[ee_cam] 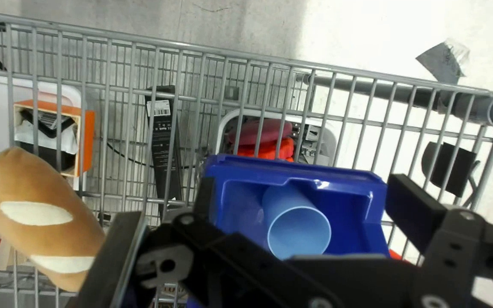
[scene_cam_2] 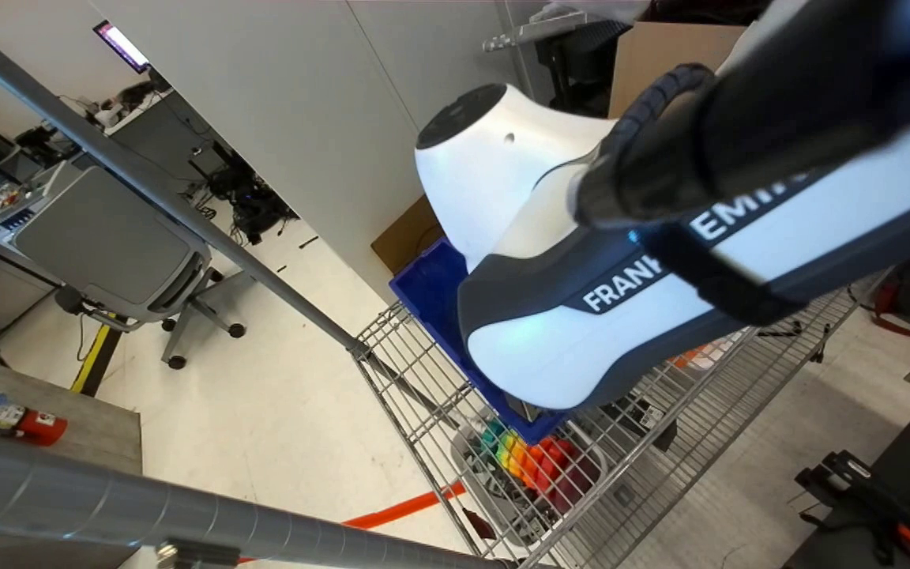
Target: Remove the cup from the blue tray and put it on the rack
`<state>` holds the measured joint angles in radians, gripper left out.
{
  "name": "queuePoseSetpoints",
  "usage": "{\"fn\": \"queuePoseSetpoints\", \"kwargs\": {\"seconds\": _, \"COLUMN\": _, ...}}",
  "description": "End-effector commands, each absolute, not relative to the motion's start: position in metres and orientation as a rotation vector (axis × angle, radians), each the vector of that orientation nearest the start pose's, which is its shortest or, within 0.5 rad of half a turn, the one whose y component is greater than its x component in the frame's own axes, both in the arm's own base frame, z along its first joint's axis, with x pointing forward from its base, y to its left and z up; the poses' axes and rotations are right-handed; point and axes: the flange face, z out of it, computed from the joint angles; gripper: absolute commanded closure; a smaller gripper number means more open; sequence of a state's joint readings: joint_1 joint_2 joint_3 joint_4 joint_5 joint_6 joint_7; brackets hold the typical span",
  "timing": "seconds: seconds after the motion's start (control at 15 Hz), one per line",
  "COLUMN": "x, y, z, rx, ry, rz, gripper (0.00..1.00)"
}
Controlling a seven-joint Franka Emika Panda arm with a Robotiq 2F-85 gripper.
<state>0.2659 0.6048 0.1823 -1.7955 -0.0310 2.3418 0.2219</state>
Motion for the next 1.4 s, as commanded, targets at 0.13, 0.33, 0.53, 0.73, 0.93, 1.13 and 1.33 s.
{"fn": "queuePoseSetpoints", "kwargs": {"seconds": 0.13, "x": 0.611, "y": 0.288, "z": 0.192, "rx": -3.067, "ry": -0.314, "rz": -0.007, "gripper": 0.0}}
{"fn": "queuePoseSetpoints", "kwargs": {"seconds": 0.33, "x": 0.617, "y": 0.292, "z": 0.182, "rx": -3.079, "ry": -0.308, "rz": -0.035, "gripper": 0.0}}
{"fn": "queuePoseSetpoints", "kwargs": {"seconds": 0.53, "x": 0.623, "y": 0.297, "z": 0.171, "rx": -3.092, "ry": -0.3, "rz": -0.047, "gripper": 0.0}}
{"fn": "queuePoseSetpoints", "kwargs": {"seconds": 0.73, "x": 0.627, "y": 0.302, "z": 0.161, "rx": -3.11, "ry": -0.302, "rz": -0.054, "gripper": 0.0}}
{"fn": "queuePoseSetpoints", "kwargs": {"seconds": 0.93, "x": 0.629, "y": 0.307, "z": 0.152, "rx": -3.136, "ry": -0.314, "rz": -0.075, "gripper": 0.26}}
{"fn": "queuePoseSetpoints", "kwargs": {"seconds": 1.13, "x": 0.63, "y": 0.312, "z": 0.144, "rx": -3.16, "ry": -0.332, "rz": -0.078, "gripper": 0.51}}
{"fn": "queuePoseSetpoints", "kwargs": {"seconds": 1.33, "x": 0.631, "y": 0.317, "z": 0.135, "rx": -3.189, "ry": -0.344, "rz": -0.088, "gripper": 0.73}}
